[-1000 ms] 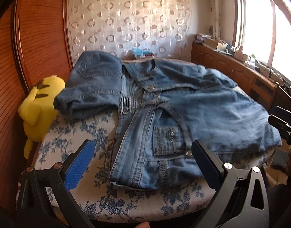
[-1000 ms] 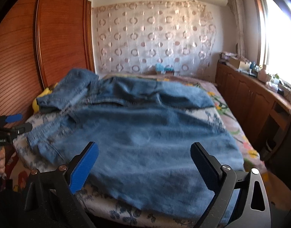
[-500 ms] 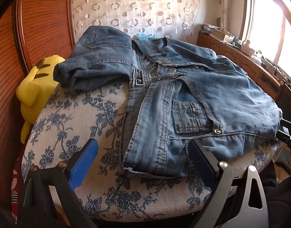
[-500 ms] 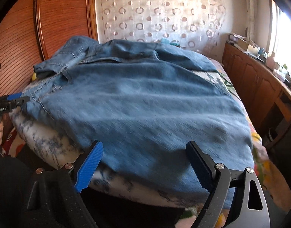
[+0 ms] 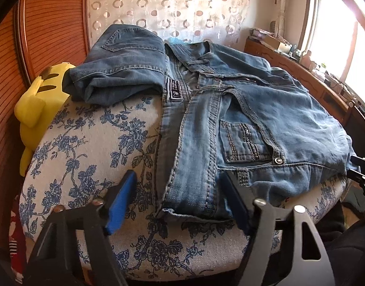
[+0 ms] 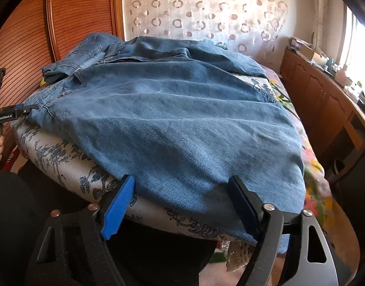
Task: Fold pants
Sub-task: 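Lower both tools to the jeans hem and close both grippers on it, then lift the jeans hem with both grippers and fold it over toward the waistband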
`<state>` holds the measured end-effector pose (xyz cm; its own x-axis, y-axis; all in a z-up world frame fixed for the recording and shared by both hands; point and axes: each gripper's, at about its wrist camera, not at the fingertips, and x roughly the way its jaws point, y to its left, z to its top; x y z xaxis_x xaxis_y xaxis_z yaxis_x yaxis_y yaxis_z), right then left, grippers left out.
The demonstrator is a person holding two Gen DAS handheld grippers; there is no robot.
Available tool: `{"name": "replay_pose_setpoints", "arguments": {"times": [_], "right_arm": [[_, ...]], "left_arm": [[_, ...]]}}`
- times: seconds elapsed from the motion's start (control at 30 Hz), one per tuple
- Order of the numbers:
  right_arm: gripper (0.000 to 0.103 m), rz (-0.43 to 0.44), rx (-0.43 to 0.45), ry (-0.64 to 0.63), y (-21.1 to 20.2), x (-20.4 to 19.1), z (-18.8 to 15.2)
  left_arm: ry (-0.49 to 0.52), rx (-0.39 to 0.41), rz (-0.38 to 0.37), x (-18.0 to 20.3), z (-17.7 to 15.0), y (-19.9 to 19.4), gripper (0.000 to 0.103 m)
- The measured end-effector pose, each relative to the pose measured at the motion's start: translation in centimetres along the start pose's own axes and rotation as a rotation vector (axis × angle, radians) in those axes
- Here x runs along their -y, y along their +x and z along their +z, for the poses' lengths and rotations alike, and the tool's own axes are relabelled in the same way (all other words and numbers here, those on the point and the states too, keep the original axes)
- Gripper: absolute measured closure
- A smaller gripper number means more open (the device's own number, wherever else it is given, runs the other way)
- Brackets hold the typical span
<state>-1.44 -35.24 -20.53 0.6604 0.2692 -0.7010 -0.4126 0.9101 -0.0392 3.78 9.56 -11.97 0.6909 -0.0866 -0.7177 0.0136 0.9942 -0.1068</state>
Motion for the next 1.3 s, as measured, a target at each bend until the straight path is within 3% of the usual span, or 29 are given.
{"name": "replay_pose_setpoints", "arguments": {"times": [0.1,0.2,0.23,0.27,0.5,0.7,1.3], "right_arm": [[0.05,0.031,0.006,-0.021,-1.2,-0.3,-0.2],[0.071,0.031,0.01,-0.023,0.0,0.5,-0.6],[0.085,0.017,0.008,-0.021,-0.1,0.8,-0.5],[0.093,0.009,0.003,-0.019,1.0,1.2,0.0],[0.1,0.007,0.012,-0.029,2.2,1.5,1.6],[0.101,-0.008,0.081,0.002,1.0,2.3,2.9],[0.101,-0.073,0.318,-0.036,-7.5,2.7,6.4]], "left_arm": [[-0.001,0.003,-0.029,0.0,0.1,-0.1,0.048],[0.007,-0.001,-0.034,0.1,0.1,-0.2,0.052],[0.007,-0.003,-0.04,0.0,0.1,-0.3,0.053],[0.004,-0.004,-0.047,-0.1,0.1,-0.4,0.056],[0.04,0.01,-0.06,0.5,0.5,-2.0,0.072],[0.059,0.045,-0.077,1.5,0.8,-4.3,0.083],[0.12,0.221,-0.146,4.0,3.9,-13.3,0.087]]}}
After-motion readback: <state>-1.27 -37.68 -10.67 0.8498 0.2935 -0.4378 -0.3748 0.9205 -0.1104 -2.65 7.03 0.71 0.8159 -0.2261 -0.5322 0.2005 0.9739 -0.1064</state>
